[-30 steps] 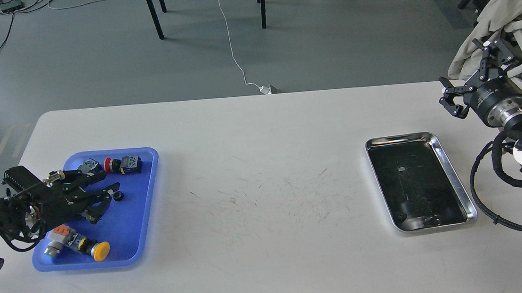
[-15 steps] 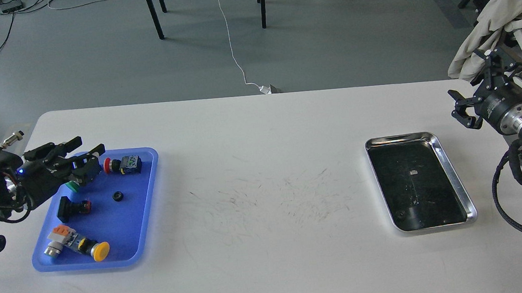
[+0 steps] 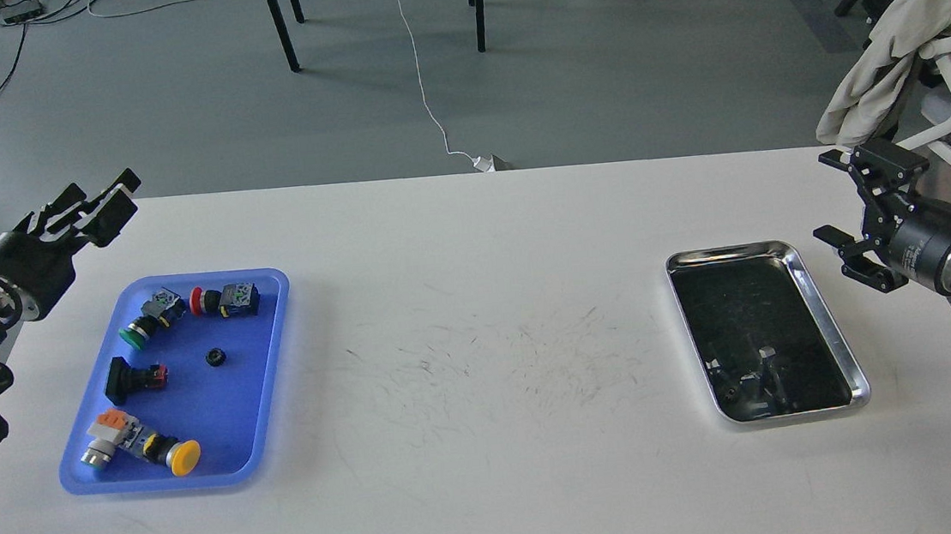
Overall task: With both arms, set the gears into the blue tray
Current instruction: 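Retract the left arm up from the blue tray, then move the right gripper toward and into the metal tray, then lower the right gripper onto the small black ring in the metal tray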
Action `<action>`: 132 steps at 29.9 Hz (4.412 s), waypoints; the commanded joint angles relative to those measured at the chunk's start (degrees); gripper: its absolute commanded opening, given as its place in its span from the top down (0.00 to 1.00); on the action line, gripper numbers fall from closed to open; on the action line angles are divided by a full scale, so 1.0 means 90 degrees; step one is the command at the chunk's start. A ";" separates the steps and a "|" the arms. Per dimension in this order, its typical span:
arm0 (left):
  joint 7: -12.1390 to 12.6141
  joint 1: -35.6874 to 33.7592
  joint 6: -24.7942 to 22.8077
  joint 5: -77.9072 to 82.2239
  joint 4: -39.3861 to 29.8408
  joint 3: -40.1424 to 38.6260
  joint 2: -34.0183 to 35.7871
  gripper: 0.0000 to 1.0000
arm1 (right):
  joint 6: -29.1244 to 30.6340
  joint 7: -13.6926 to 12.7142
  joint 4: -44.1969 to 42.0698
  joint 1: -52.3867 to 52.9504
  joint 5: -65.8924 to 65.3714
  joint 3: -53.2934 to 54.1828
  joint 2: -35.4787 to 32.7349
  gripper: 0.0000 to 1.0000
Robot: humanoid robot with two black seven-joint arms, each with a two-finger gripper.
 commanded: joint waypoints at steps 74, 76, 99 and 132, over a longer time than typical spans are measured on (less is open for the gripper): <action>0.0855 0.0071 -0.4314 -0.7257 0.0433 -0.1834 -0.1163 0.02 | 0.2260 0.1419 0.1202 0.3060 -1.0550 -0.2660 -0.0056 0.04; 0.0855 0.0071 -0.4324 -0.7257 0.0433 -0.1872 -0.1154 0.02 | 0.2260 0.1507 0.1144 0.3168 -1.0561 -0.2905 0.0041 0.05; 0.0854 0.0081 -0.4363 -0.7257 0.0452 -0.2156 -0.1115 0.02 | 0.2260 0.1621 0.0109 0.3734 -1.0678 -0.4184 0.1370 0.12; 0.0855 0.0081 -0.4363 -0.7257 0.0598 -0.2166 -0.1095 0.02 | 0.2260 0.1621 -0.0028 0.3950 -1.0610 -0.4615 0.1848 0.14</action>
